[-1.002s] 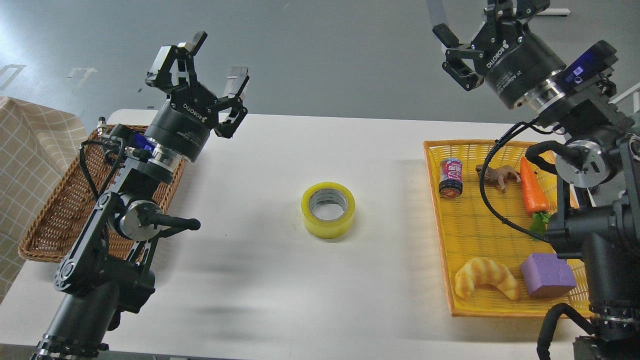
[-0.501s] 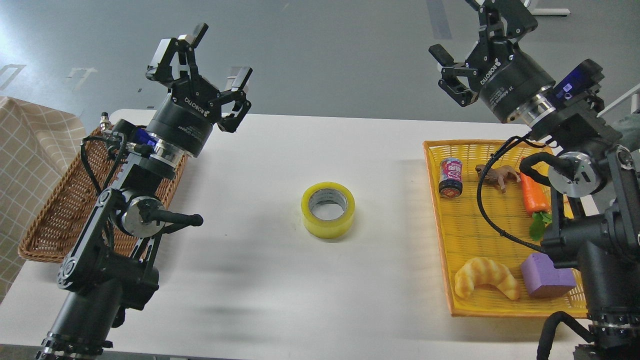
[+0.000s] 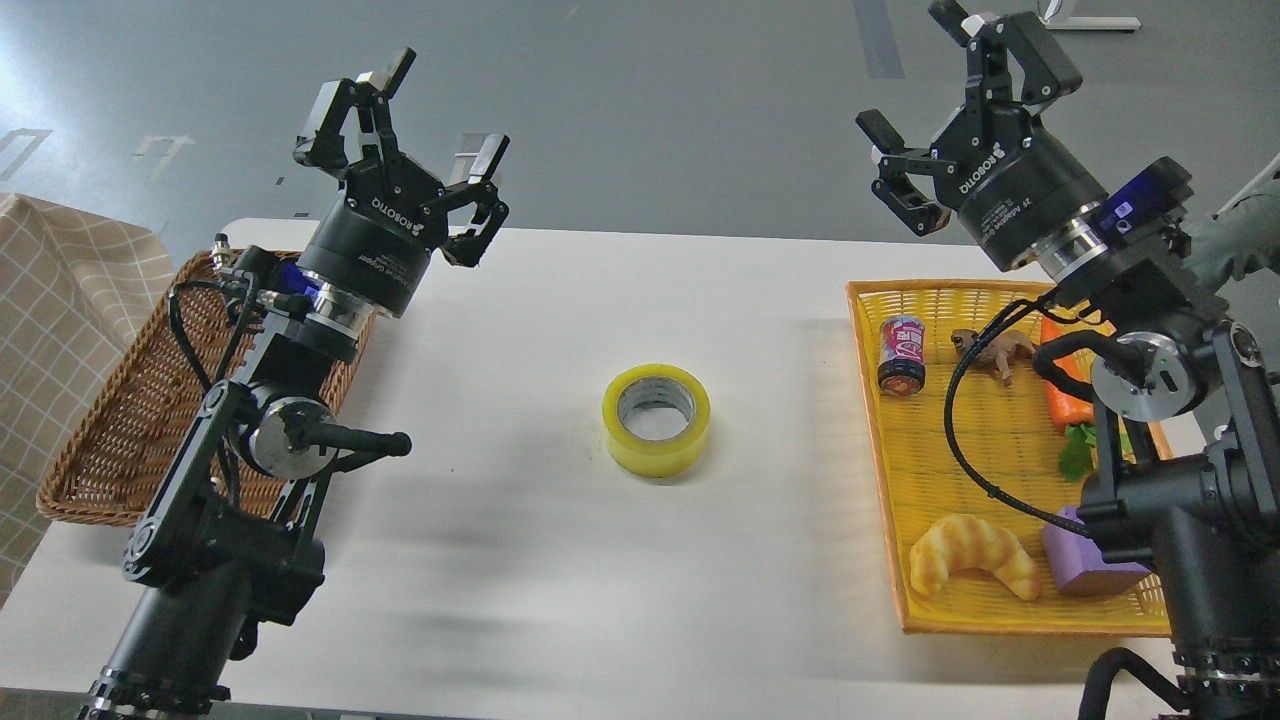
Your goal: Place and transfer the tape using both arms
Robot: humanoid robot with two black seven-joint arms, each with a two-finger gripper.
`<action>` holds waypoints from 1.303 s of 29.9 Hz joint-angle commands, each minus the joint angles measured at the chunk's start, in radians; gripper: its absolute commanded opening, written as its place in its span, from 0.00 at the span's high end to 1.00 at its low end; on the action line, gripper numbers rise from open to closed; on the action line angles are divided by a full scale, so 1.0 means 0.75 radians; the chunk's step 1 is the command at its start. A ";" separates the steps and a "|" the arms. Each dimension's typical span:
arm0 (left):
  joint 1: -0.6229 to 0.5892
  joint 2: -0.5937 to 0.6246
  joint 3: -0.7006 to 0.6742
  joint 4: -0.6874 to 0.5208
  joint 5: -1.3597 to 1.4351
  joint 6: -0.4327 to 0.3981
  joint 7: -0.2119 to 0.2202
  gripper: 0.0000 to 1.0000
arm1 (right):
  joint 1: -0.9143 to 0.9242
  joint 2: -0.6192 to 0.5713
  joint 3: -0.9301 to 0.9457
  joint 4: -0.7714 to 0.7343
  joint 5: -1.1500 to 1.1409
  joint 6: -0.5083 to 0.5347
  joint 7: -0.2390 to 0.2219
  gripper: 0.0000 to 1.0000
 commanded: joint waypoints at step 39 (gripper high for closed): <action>-0.030 0.020 0.121 -0.045 0.985 0.167 -0.319 0.02 | -0.011 0.000 0.006 -0.061 0.009 0.000 0.222 0.01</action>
